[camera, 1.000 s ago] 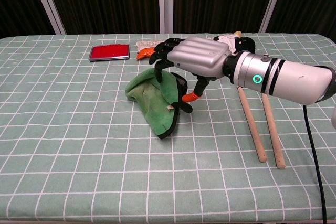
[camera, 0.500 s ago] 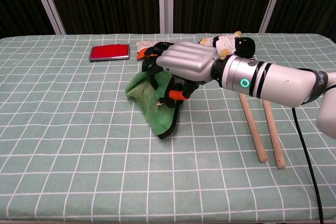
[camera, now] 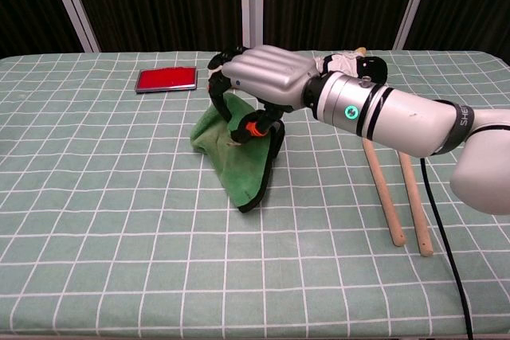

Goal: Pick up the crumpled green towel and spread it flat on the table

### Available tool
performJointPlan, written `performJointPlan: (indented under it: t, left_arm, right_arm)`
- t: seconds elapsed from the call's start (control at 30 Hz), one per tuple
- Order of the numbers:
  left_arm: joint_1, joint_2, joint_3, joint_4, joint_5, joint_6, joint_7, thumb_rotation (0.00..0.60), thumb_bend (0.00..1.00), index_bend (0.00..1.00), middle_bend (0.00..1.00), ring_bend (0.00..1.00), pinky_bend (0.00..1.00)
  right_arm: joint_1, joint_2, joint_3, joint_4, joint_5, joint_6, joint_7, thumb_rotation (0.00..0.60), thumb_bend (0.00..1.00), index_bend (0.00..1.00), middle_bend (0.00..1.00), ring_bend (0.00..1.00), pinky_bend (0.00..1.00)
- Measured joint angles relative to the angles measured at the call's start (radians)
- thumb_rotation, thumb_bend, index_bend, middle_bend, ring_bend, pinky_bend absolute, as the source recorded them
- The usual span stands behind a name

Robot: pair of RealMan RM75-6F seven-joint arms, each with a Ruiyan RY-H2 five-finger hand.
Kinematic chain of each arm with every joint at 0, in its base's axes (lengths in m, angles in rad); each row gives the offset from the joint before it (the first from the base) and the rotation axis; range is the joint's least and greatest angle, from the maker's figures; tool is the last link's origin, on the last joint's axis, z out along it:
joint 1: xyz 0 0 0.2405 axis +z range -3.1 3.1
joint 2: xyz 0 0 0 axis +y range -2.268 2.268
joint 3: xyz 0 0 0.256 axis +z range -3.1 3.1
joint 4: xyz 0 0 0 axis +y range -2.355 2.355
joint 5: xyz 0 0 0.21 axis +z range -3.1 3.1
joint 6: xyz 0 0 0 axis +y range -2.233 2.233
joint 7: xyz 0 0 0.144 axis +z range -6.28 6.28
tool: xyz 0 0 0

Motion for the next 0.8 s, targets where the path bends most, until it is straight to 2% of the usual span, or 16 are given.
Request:
performJointPlan:
  t: [0.2, 0.43, 0.63, 0.8]
  left_arm:
    - [-0.052, -0.01, -0.01, 0.007, 0.026, -0.048, -0.037, 0.6, 0.17, 0.3, 0.25, 0.17, 0.18]
    - [-0.106, -0.017, -0.02, -0.002, 0.03, -0.115, -0.082, 0.6, 0.17, 0.31, 0.25, 0.17, 0.19]
    - [-0.171, -0.022, -0.024, -0.01, 0.032, -0.212, -0.214, 0.6, 0.17, 0.32, 0.25, 0.17, 0.21]
    - [-0.246, -0.063, -0.043, 0.006, 0.016, -0.303, -0.327, 0.6, 0.17, 0.32, 0.25, 0.17, 0.21]
  right_arm:
    - [0.006, 0.02, 0.076, -0.043, 0.064, 0.026, -0.07, 0.6, 0.32, 0.81, 0.35, 0.1, 0.0]
    - [0.0, 0.094, 0.156, -0.145, 0.123, 0.075, -0.154, 0.6, 0.32, 0.81, 0.35, 0.09, 0.0]
    - [-0.001, 0.165, 0.205, -0.262, 0.16, 0.097, -0.24, 0.6, 0.32, 0.81, 0.35, 0.09, 0.0]
    - [0.001, 0.213, 0.236, -0.371, 0.188, 0.104, -0.345, 0.6, 0.32, 0.81, 0.34, 0.08, 0.0]
